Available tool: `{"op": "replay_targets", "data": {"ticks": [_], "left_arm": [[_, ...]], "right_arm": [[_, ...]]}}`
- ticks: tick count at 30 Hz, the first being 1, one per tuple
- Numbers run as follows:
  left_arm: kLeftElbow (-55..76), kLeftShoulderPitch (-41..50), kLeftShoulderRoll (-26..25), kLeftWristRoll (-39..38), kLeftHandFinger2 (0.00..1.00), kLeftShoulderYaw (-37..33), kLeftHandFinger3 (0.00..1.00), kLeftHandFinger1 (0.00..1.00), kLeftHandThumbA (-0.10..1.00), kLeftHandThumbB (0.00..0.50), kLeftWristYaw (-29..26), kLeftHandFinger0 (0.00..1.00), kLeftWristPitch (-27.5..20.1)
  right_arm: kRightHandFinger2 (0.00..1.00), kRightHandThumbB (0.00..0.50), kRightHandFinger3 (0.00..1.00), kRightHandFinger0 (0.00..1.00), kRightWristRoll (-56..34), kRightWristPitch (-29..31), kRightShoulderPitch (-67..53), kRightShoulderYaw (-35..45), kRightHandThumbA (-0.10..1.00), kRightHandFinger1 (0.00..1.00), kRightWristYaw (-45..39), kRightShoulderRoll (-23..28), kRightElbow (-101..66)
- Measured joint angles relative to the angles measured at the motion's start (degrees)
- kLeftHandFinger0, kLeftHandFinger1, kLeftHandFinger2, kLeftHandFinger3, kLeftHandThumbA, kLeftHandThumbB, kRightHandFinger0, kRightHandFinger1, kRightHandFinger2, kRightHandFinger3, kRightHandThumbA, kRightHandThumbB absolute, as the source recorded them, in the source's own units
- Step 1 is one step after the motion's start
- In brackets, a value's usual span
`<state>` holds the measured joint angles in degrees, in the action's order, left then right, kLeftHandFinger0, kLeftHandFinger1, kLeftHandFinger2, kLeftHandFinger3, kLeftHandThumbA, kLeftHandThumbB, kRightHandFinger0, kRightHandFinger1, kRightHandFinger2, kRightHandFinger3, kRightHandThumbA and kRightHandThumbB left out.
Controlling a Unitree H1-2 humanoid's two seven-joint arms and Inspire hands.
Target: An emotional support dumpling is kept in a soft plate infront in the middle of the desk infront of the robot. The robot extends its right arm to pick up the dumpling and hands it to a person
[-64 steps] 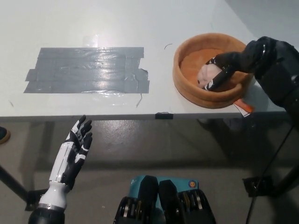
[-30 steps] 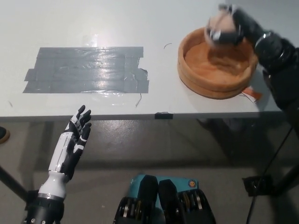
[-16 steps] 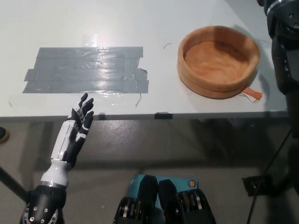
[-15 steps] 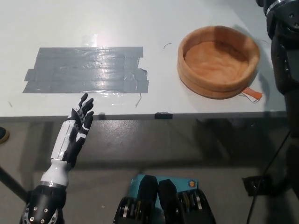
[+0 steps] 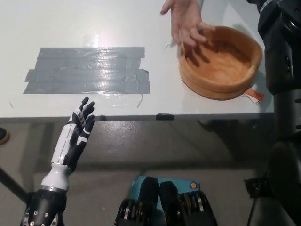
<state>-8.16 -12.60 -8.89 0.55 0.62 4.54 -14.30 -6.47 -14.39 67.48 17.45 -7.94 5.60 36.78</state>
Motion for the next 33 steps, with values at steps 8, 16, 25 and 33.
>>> {"op": "replay_targets", "data": {"ticks": [8,16,25,33], "left_arm": [[0.00,0.82,0.02,0.00,1.00,-0.15,1.00,1.00,0.85,0.321,0.02,1.00,-0.11],[-0.01,2.17,0.04,0.01,1.00,-0.30,1.00,1.00,0.84,0.326,0.02,1.00,-0.10],[0.45,2.21,0.05,0.07,1.00,-0.78,1.00,1.00,0.85,0.343,0.07,1.00,-0.08],[0.67,2.19,0.04,0.21,1.00,-0.84,1.00,1.00,0.84,0.348,0.07,1.00,-0.08]], "right_arm": [[0.84,0.159,0.85,0.00,3.15,1.12,0.42,-7.82,-0.10,0.48,1.66,1.32,2.14],[0.88,0.185,0.76,0.00,12.56,5.51,4.00,-23.69,-0.10,0.47,5.84,2.88,17.34],[1.00,0.219,0.87,0.08,20.42,12.85,9.78,-35.36,-0.10,0.59,12.06,2.25,35.88],[1.00,0.413,1.00,0.95,23.56,16.36,11.14,-38.51,0.41,1.00,15.19,0.78,41.30]]}}
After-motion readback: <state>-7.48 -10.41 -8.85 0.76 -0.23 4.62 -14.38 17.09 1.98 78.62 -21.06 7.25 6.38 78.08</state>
